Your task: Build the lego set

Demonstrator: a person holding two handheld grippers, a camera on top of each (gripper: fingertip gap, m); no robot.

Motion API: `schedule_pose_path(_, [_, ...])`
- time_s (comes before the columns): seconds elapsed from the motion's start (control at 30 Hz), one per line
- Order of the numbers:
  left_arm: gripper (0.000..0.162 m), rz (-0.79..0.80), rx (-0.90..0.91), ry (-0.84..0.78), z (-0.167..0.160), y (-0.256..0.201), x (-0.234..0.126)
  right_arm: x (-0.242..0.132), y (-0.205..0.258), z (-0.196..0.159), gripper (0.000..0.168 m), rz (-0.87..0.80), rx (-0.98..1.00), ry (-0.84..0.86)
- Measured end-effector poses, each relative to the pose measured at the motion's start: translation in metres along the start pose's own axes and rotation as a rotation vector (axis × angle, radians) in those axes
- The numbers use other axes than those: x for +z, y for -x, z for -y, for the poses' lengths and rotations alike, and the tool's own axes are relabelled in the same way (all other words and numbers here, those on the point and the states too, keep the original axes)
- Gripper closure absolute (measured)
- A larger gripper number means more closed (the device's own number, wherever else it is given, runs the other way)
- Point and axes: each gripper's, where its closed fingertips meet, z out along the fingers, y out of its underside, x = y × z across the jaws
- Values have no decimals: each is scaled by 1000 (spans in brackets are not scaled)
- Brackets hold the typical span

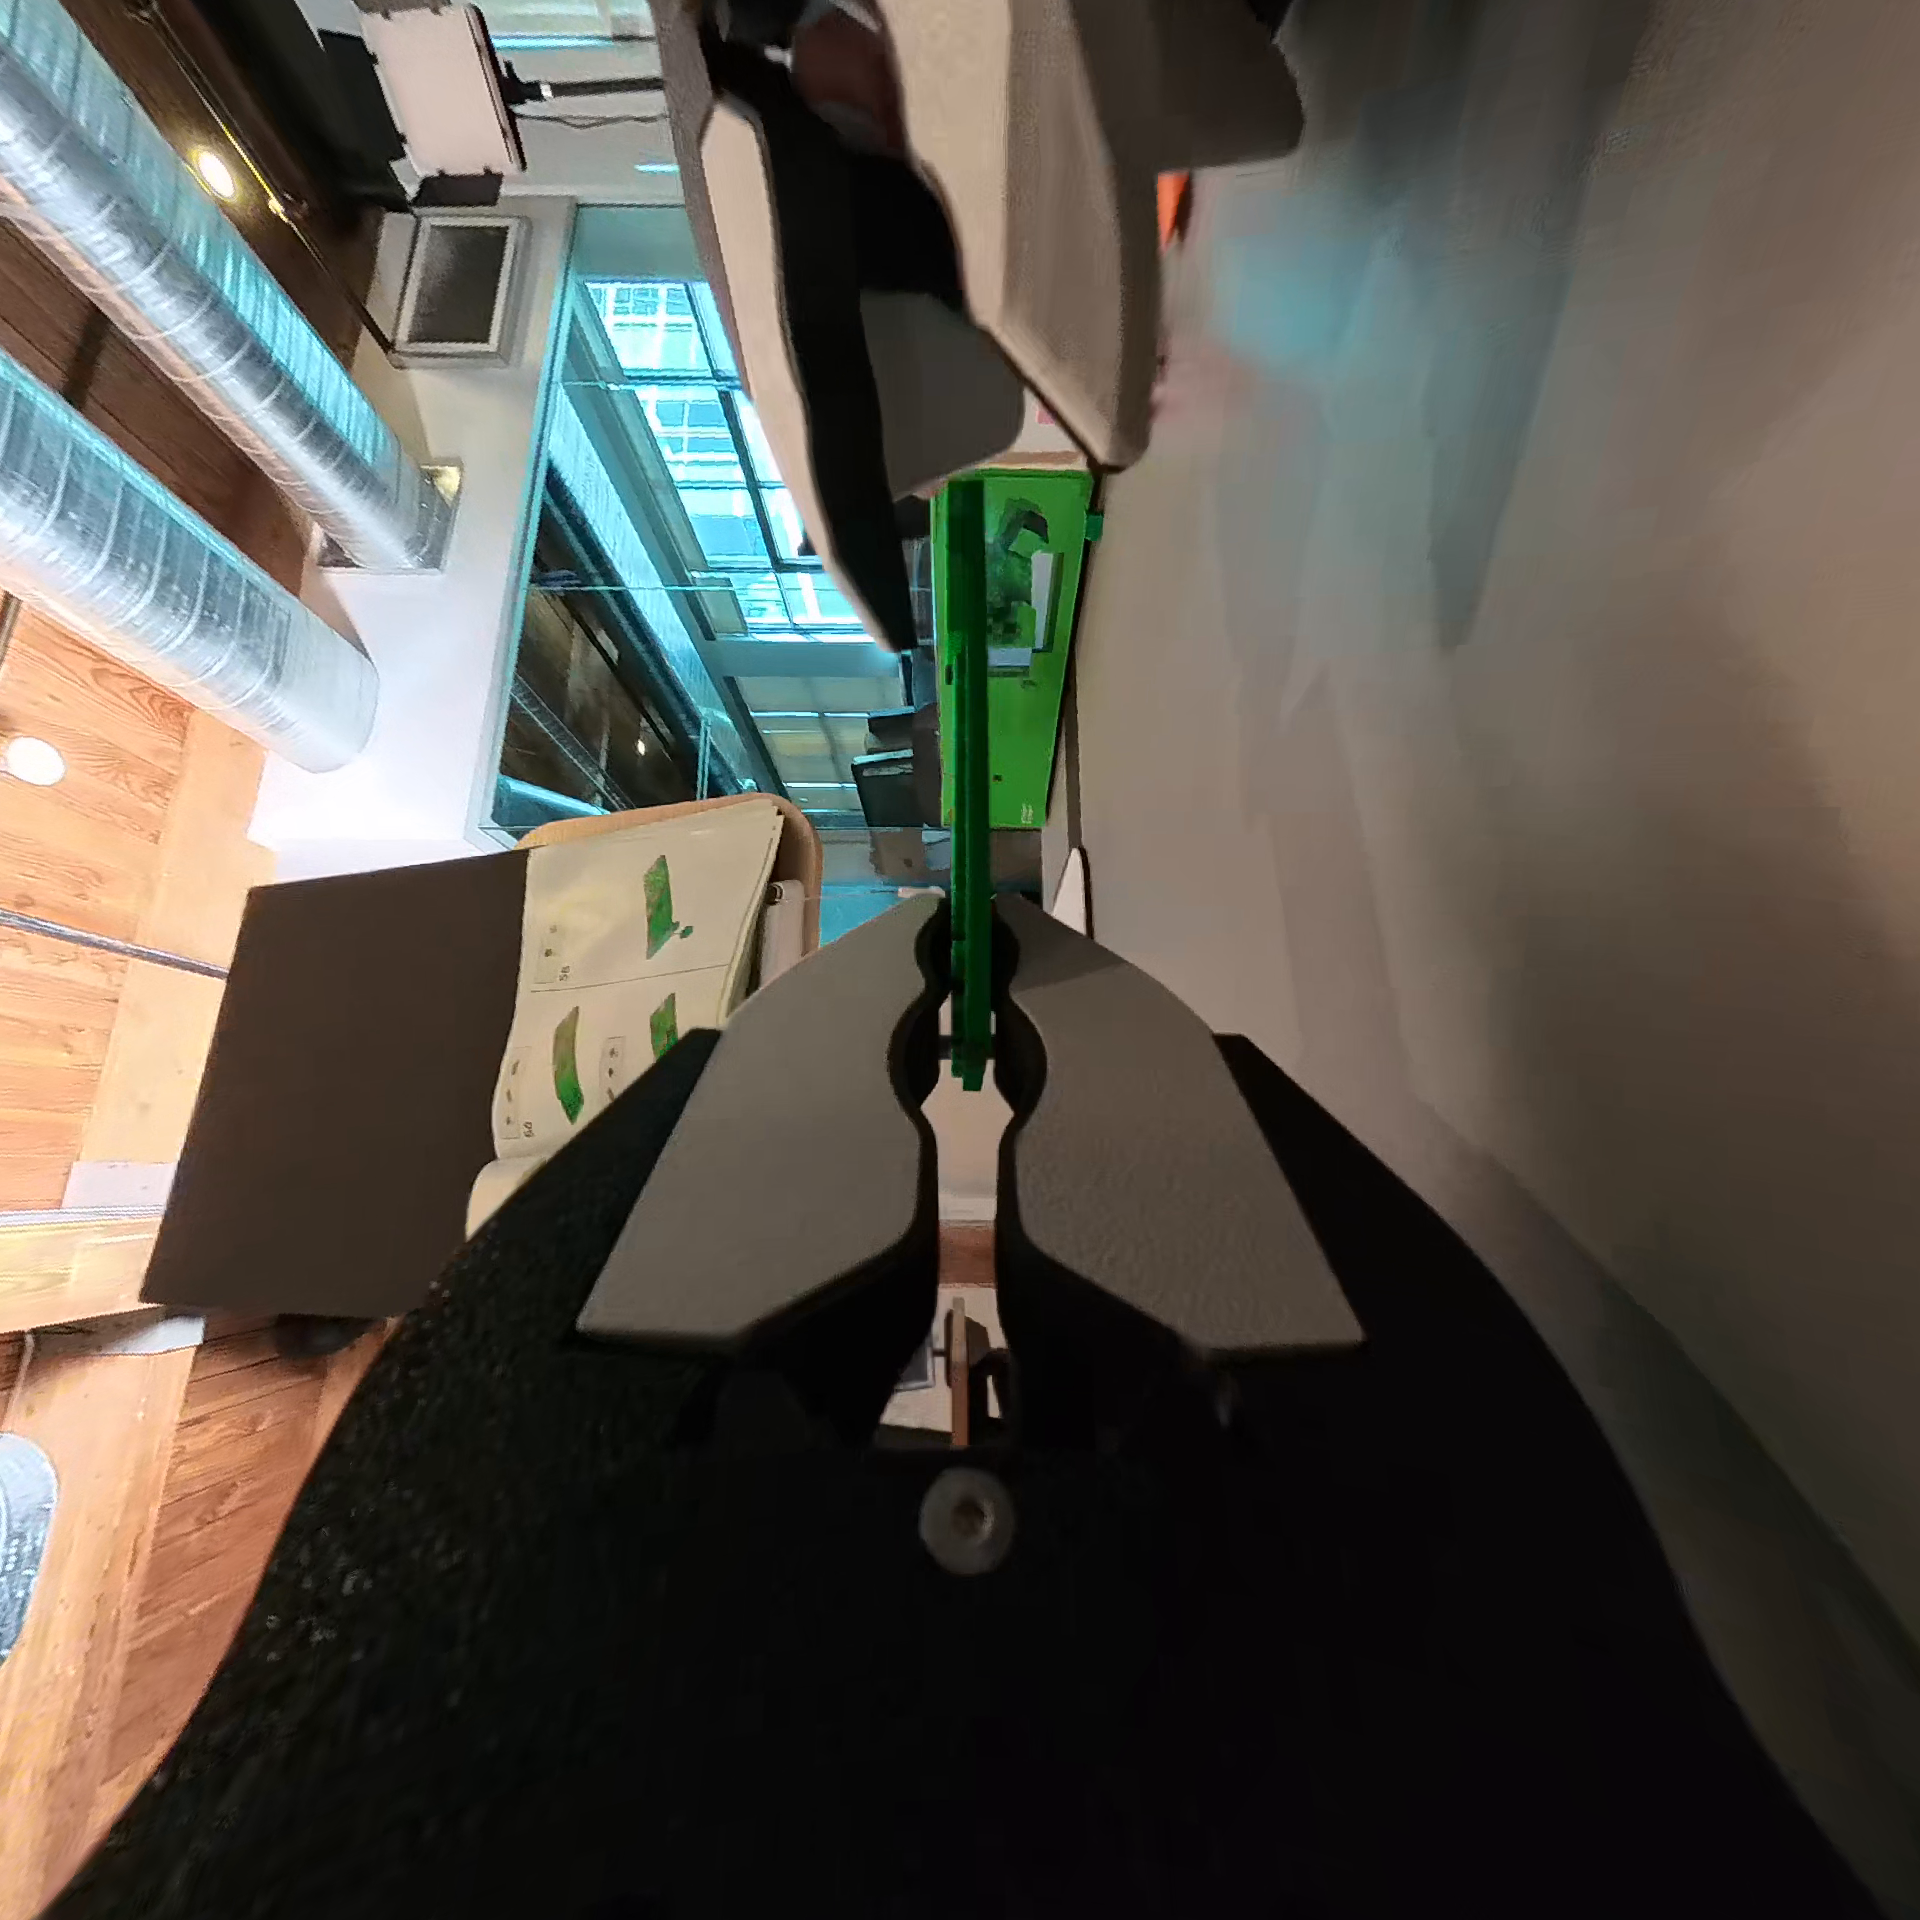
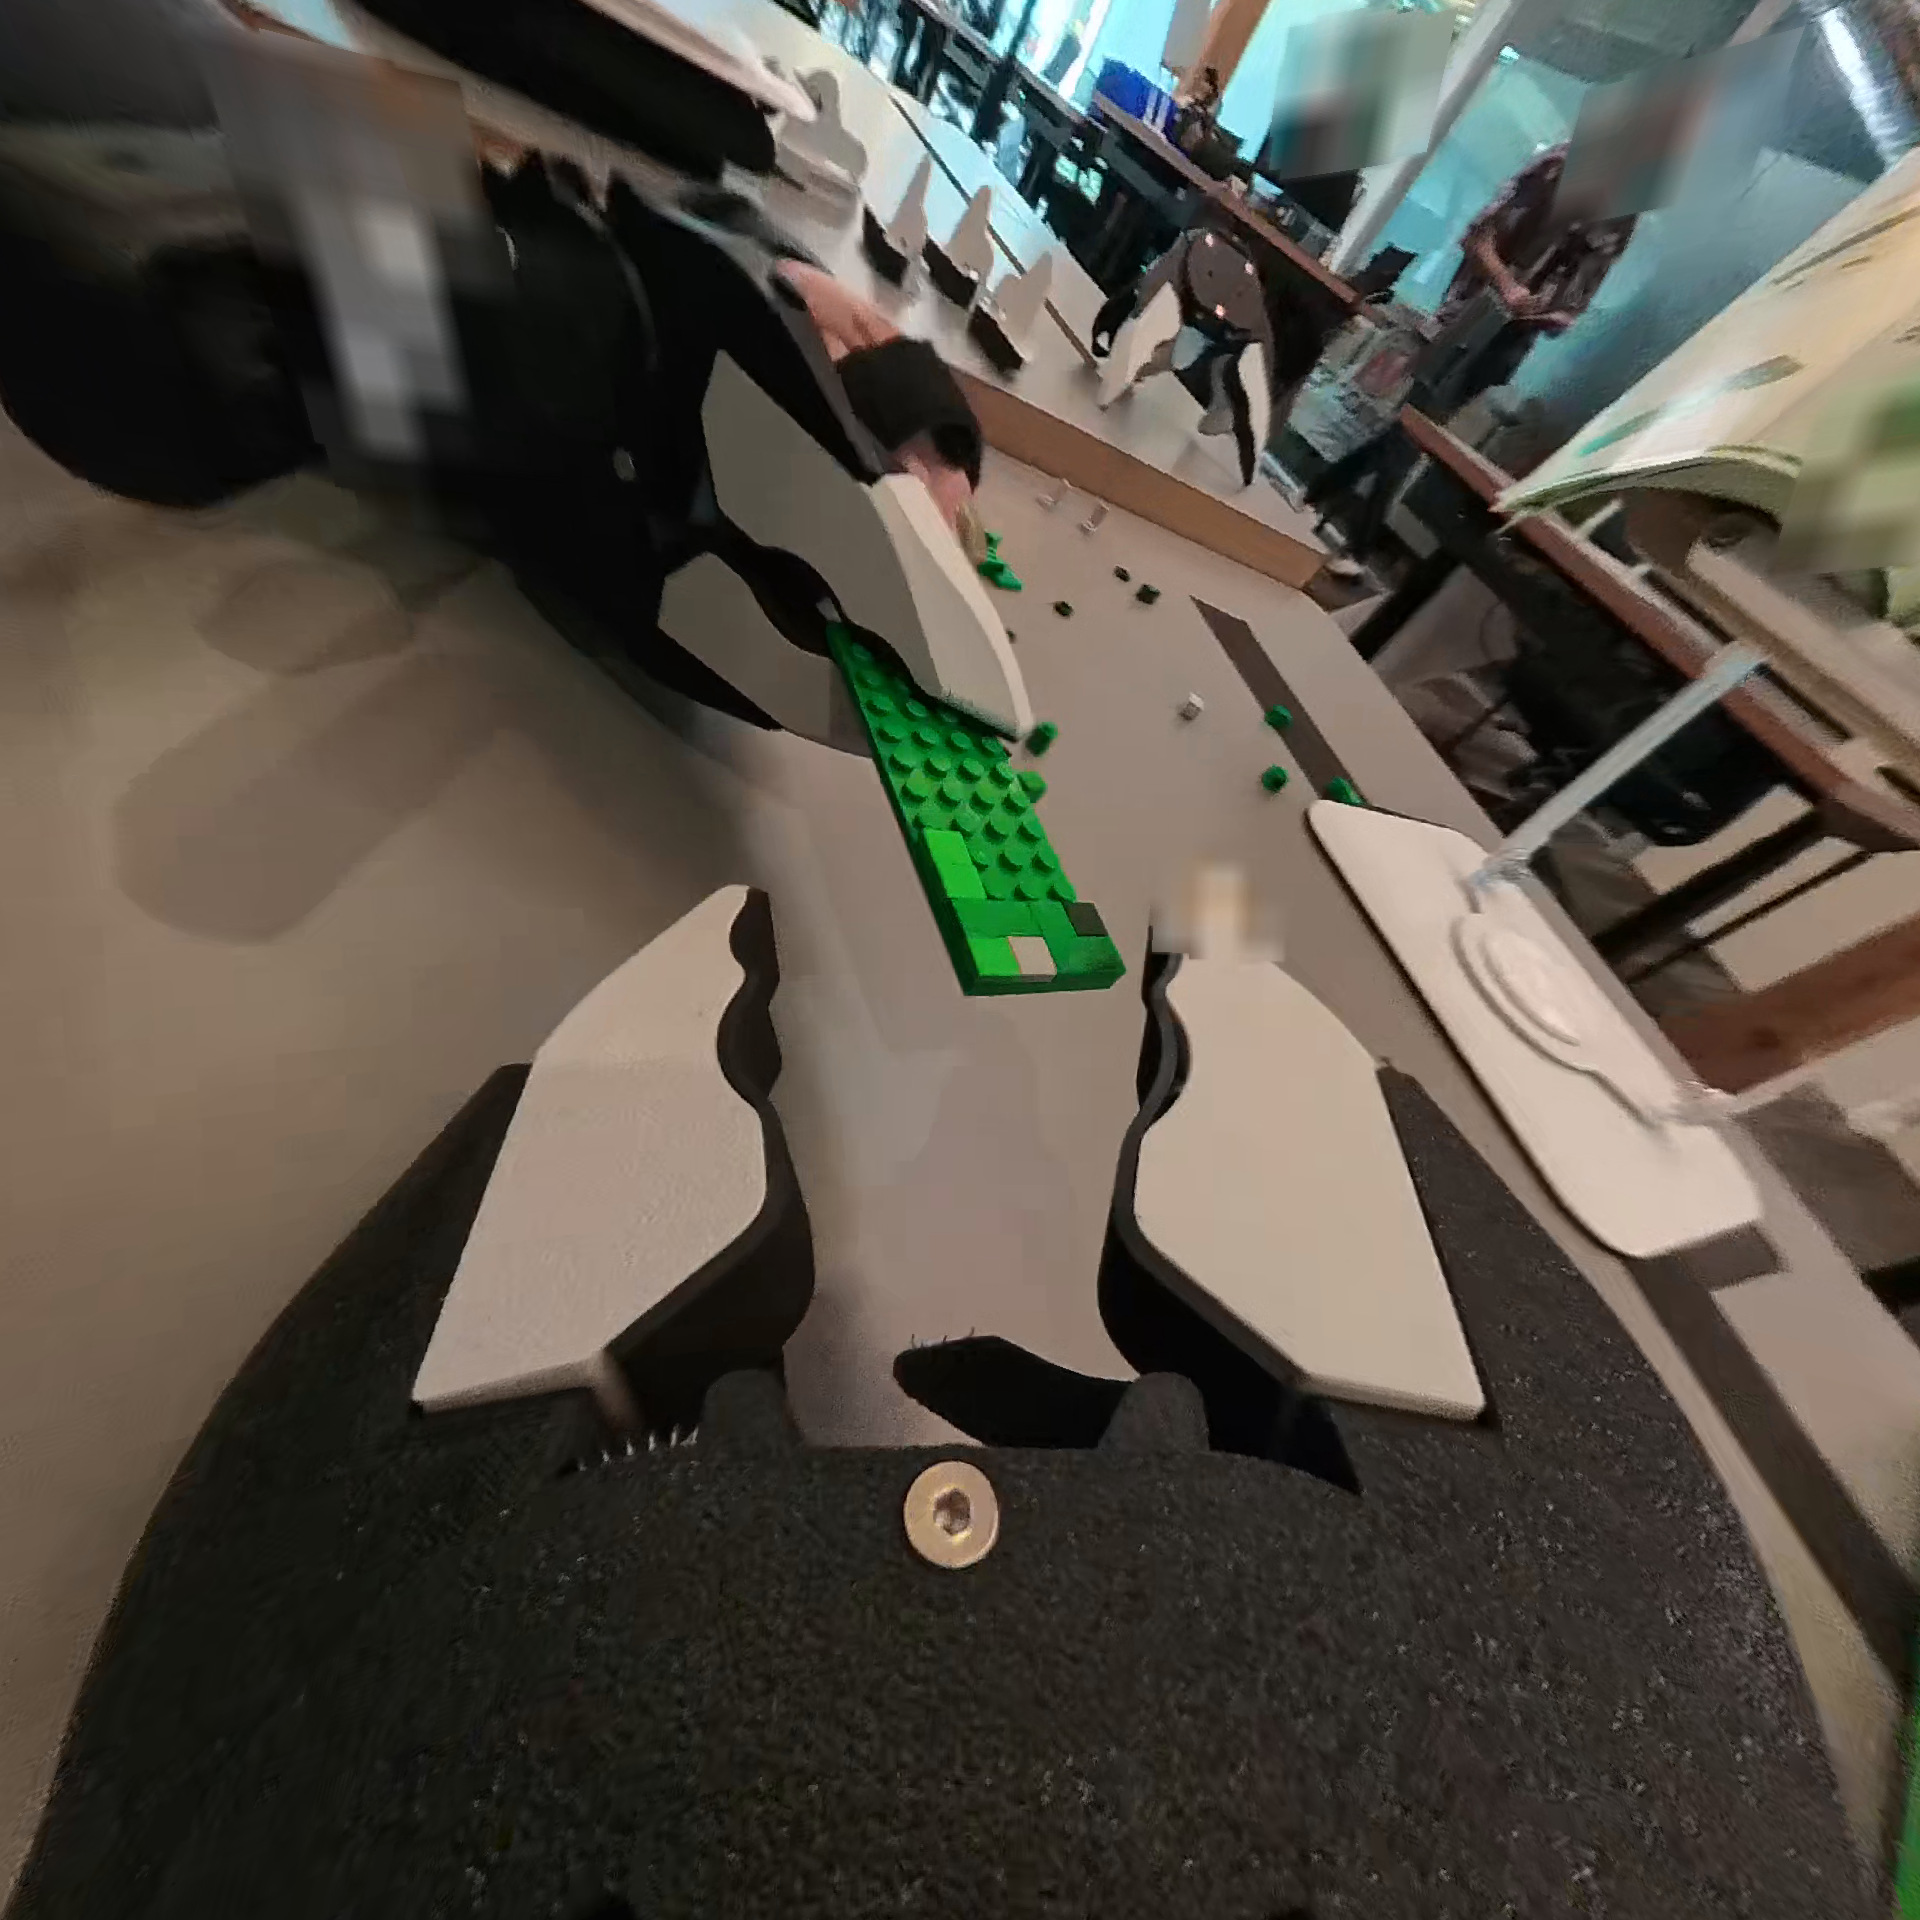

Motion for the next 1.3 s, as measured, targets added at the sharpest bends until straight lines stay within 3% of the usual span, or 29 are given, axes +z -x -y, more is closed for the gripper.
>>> schedule_pose_path(0.17, [158,-9,49,-51,11,-4,-1,-12,-1,17,109,110,119,-53])
schedule_pose_path(0.33, [158,-20,79,-93,22,-7,-3,-10,11,1,101,256,231,84])
schedule_pose_path(0.47, [158,-15,79,-121,29,-6,-4,-8,19,1,116,323,286,84])
schedule_pose_path(0.63, [158,-13,74,-124,30,-6,-4,-9,20,0,135,326,278,90])
schedule_pose_path(1.3, [158,-51,87,-139,35,-13,-2,-10,24,-6,138,334,112,117])
